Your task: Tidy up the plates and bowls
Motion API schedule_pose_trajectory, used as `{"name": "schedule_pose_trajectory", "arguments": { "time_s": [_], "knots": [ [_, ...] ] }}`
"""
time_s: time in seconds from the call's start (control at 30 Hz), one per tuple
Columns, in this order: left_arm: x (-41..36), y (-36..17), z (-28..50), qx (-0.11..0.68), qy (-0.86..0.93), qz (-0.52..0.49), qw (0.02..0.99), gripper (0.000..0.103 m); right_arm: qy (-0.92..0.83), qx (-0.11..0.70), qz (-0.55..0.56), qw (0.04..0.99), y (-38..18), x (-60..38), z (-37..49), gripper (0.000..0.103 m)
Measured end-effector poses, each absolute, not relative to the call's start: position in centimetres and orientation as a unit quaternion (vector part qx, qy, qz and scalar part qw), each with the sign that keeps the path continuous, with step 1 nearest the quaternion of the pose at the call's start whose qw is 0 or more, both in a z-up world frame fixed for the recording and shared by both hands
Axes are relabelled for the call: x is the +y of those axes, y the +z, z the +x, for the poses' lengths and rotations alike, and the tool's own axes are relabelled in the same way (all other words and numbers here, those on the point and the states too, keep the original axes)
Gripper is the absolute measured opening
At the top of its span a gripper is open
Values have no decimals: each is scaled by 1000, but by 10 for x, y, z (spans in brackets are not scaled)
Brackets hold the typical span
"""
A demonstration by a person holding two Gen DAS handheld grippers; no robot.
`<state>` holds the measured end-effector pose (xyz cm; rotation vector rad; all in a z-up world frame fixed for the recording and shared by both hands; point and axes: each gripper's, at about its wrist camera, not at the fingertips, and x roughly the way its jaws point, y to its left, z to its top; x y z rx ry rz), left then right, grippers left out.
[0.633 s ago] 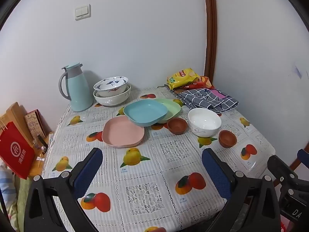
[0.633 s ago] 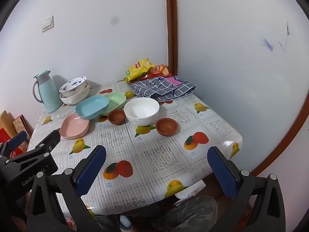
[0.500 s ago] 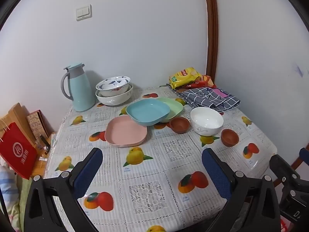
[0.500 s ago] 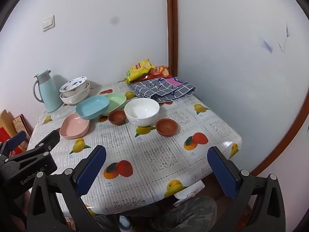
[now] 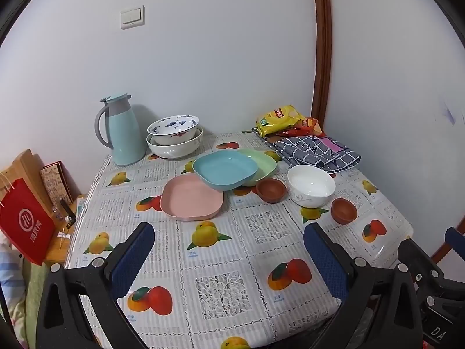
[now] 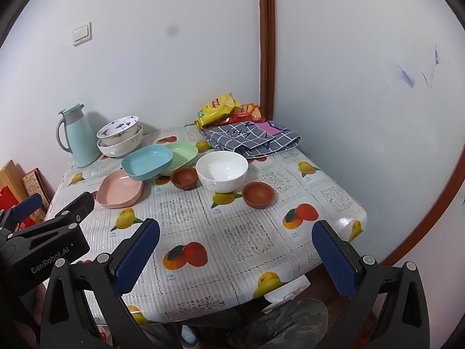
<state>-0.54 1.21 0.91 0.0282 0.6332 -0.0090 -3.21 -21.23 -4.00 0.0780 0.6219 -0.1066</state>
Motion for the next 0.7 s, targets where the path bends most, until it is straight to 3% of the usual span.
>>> {"name": "schedule_pose_trajectory", "arguments": {
  "time_s": [0.7],
  "knots": [
    [13, 10, -8, 313, 1, 21, 950, 103, -51, 299, 38, 952, -37, -211, -34, 103]
  ]
}}
